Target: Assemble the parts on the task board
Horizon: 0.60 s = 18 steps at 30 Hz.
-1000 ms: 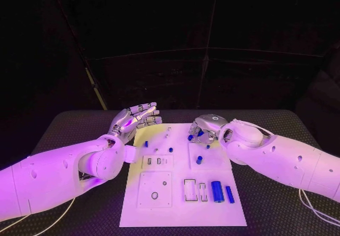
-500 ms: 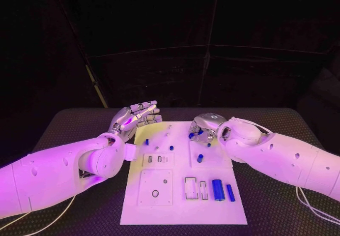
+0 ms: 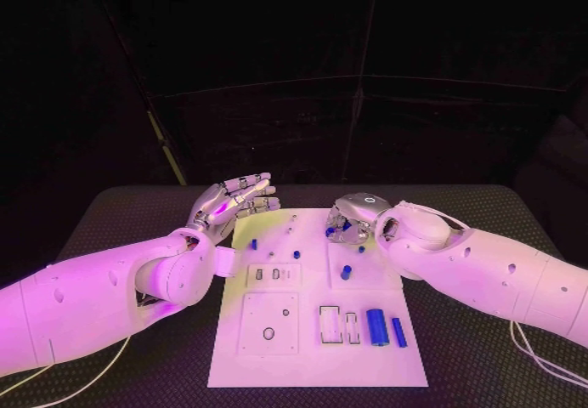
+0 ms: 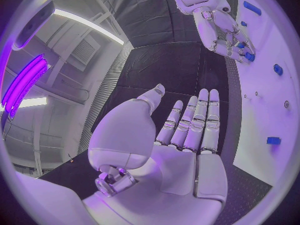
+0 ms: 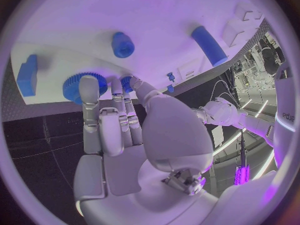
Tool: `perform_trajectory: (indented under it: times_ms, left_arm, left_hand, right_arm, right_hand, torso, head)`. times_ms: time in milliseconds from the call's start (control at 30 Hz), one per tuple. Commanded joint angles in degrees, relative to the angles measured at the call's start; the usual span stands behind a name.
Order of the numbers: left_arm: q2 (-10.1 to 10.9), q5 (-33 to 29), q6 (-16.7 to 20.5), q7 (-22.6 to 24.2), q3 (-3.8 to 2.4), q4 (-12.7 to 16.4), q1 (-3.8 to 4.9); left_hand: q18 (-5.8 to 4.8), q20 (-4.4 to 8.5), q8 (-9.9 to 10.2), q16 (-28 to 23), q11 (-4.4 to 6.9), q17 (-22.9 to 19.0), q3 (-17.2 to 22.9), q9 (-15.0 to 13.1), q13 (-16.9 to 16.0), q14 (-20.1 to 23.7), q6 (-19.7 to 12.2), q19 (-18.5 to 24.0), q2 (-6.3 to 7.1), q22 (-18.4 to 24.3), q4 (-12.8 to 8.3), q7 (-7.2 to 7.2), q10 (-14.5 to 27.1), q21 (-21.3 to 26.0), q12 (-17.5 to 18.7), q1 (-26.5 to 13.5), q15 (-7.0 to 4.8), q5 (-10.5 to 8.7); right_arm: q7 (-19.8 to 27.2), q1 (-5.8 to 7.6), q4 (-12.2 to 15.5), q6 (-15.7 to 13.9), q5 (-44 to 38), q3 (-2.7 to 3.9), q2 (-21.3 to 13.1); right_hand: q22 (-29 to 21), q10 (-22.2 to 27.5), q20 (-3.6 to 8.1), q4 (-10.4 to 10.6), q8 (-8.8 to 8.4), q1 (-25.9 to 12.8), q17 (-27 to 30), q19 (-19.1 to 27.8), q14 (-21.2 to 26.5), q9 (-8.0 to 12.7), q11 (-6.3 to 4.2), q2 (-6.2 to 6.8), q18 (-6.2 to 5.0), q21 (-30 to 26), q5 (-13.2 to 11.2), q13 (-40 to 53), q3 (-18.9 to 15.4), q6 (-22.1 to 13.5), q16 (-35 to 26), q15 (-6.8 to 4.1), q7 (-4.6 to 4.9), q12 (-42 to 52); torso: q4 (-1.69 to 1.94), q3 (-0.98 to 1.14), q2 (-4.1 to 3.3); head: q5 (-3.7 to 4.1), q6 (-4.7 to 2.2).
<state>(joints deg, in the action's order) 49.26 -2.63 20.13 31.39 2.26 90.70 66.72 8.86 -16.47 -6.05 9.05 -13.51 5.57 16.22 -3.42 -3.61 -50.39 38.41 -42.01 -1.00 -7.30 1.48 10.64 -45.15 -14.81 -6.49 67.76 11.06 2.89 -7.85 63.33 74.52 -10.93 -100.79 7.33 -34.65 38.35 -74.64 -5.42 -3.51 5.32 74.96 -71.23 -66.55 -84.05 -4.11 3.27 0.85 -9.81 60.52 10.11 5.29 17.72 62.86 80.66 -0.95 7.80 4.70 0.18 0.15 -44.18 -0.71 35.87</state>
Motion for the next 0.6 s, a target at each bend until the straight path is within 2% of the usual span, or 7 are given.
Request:
perform_trajectory:
  times_ms: [33,267,400,567,600]
  left_arm:
    - [0.0,0.1,-0.4,0.3,-0.06,0.0,0.12]
    - [0.1,0.1,-0.4,0.4,-0.06,-0.1,0.14]
    - [0.1,0.1,-0.5,0.4,-0.06,-0.2,0.14]
    - [0.1,0.1,-0.6,0.4,-0.06,-0.2,0.15]
    - [0.0,0.1,-0.6,0.4,-0.06,-0.2,0.15]
  left_hand:
    - [0.97,0.03,-0.3,0.2,-0.05,-0.1,0.1,-0.1,0.0,-0.4,0.3,-0.5,-0.03,0.1,-0.4,5.48,-0.2,-0.2,-0.2,0.5,-0.08,0.19]
    - [0.97,0.03,-0.3,0.2,-0.05,-0.1,0.1,-0.1,0.0,-0.4,0.4,-0.5,-0.03,0.1,-0.4,5.48,-0.1,-0.2,-0.2,0.5,-0.08,0.19]
    - [0.98,0.03,-0.3,0.2,-0.04,-0.1,0.1,-0.1,0.0,-0.4,0.4,-0.5,-0.02,0.1,-0.4,5.48,-0.1,-0.2,-0.2,0.5,-0.08,0.19]
    - [0.98,0.03,-0.3,0.2,-0.04,-0.1,0.1,-0.1,0.0,-0.5,0.5,-0.5,-0.02,0.1,-0.4,5.48,-0.1,-0.2,-0.2,0.5,-0.09,0.19]
    - [0.98,0.03,-0.3,0.2,-0.04,-0.1,0.1,-0.1,0.0,-0.5,0.5,-0.5,-0.02,0.1,-0.4,5.48,-0.1,-0.2,-0.2,0.5,-0.09,0.19]
  right_arm:
    - [1.2,0.10,0.5,-5.5,0.8,0.03,-0.1]
    - [1.9,0.27,0.4,-8.5,2.1,0.04,0.4]
    - [1.7,0.65,-1.1,-9.5,2.3,0.04,1.7]
    - [1.5,1.01,-3.3,-10.3,2.4,0.05,3.9]
    - [1.5,1.07,-3.8,-10.3,2.5,0.05,4.4]
  right_hand:
    - [0.1,-0.6,0.57,-0.2,0.45,1.3,-0.2,0.1,-2.8,-0.4,-0.19,-0.39,0.49,0.3,0.0,0.2,1.0,0.9,0.4,-0.36,-0.31,0.2]
    - [0.3,-0.8,0.65,0.0,0.48,1.2,-0.3,0.1,-2.8,-0.4,-0.23,-0.01,0.53,0.5,0.1,0.4,1.5,1.3,0.5,-0.40,-0.37,0.2]
    - [0.4,-0.8,0.66,0.2,0.44,1.0,-0.3,0.2,-2.8,-0.3,-0.22,0.16,0.54,0.6,-0.1,0.4,1.6,1.4,0.5,-0.40,-0.37,0.1]
    - [0.6,-0.8,0.66,1.0,0.26,0.4,-0.4,0.2,-2.8,-0.2,-0.20,0.47,0.57,0.8,-0.7,0.5,2.1,1.4,0.6,-0.38,-0.38,-0.1]
    - [0.6,-0.8,0.66,1.0,0.24,0.4,-0.4,0.2,-2.8,-0.2,-0.20,0.50,0.57,0.8,-0.7,0.5,2.1,1.4,0.6,-0.38,-0.38,-0.2]
  torso:
    - [-0.04,0.06,-0.07]
    - [0.06,-0.01,-0.12]
    - [0.05,-0.01,-0.21]
    - [0.13,-0.11,-0.27]
    - [0.11,-0.07,-0.30]
  head:
    - [-0.13,-0.24]
    - [-0.11,-0.70]
    - [-0.16,-0.76]
    - [-0.10,-0.89]
    - [-0.15,-0.93]
